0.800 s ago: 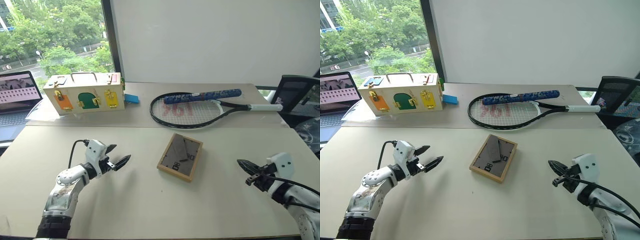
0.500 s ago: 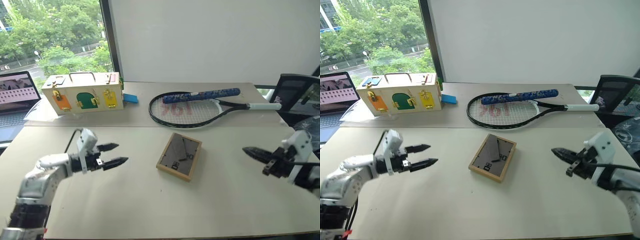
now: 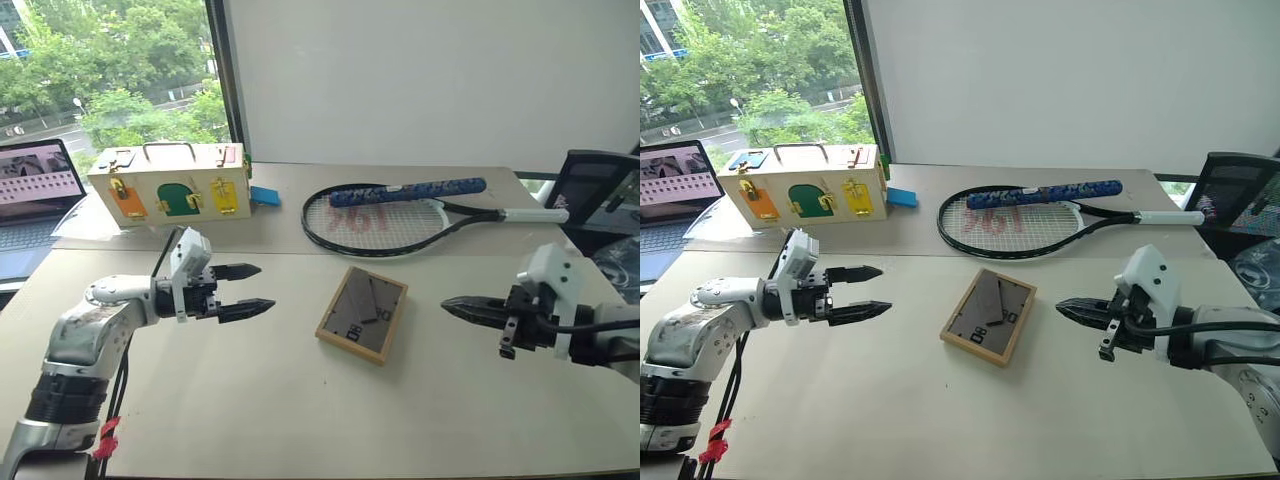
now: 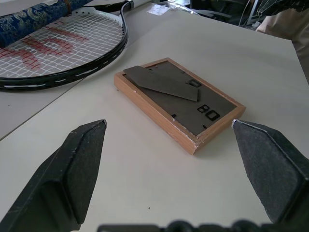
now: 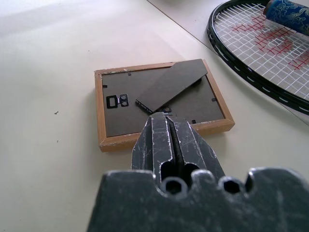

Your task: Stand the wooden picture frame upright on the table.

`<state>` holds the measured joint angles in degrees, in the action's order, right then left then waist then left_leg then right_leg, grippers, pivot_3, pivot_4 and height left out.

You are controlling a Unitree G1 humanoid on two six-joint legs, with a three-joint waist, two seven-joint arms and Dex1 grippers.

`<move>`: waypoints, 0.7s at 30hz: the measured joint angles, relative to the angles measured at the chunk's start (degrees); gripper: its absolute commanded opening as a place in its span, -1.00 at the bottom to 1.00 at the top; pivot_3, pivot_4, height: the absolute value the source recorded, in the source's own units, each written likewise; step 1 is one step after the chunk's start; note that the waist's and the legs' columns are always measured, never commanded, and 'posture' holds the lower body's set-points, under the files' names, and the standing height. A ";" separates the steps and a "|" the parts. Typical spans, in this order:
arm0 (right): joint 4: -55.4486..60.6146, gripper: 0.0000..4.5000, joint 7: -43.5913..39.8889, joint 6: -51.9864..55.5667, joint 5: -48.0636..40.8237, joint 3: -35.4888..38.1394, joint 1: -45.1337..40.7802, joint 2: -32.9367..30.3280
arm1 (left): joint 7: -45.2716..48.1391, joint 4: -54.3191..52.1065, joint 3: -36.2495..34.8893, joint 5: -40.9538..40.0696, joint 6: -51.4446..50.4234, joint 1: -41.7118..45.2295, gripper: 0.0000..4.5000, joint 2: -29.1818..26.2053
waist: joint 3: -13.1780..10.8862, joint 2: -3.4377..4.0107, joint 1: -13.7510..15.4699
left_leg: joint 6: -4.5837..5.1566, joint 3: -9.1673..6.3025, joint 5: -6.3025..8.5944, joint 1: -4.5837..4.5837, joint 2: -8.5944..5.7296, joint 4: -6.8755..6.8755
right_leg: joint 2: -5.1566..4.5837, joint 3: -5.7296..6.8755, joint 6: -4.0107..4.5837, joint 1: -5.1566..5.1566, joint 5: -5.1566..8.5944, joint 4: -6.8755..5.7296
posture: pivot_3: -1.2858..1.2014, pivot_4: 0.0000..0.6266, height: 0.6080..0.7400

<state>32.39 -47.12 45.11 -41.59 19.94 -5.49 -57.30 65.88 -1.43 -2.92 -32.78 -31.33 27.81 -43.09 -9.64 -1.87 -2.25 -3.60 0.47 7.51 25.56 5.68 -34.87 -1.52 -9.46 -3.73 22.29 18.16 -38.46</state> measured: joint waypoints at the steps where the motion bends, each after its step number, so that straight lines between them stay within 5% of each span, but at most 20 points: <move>1: 0.00 -0.97 0.45 0.00 0.66 -0.60 0.22 0.00 | -0.04 0.67 0.28 0.45 0.13 0.67 1.00 0.25 | 0.00 0.00 0.01 | 0.00 -0.01 0.00 0.01 0.00 -0.02 | 0.00 0.01 0.00 0.00 0.00 0.00 | 0.03 -0.52 0.70; 13: -12.08 -1.00 9.84 -1.29 16.68 -16.02 -5.59 5.64 | -6.24 23.95 13.53 19.24 11.57 11.96 -0.97 13.05 | -0.01 -0.01 -0.12 | 0.01 -0.16 -0.01 0.12 -0.06 -0.08 | 0.02 0.08 0.07 0.04 -0.06 -0.05 | 0.03 -0.52 0.70; 21: -24.53 -1.00 8.84 -5.85 27.64 -29.39 -16.63 10.38 | -10.09 28.90 16.79 25.31 12.13 14.37 -0.97 19.09 | 0.01 0.02 0.42 | 0.01 -0.28 -0.01 0.23 -0.12 -0.15 | 0.00 0.20 0.07 0.02 -0.06 -0.08 | 0.03 -0.52 0.70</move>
<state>7.87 -38.29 39.25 -13.95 -9.45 -22.11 -46.93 55.80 27.47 13.88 -7.47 -19.20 42.18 -24.00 -9.63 -1.85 -1.83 -3.59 0.19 7.50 25.80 5.56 -35.02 -1.52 -9.26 -3.67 22.32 18.10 -38.54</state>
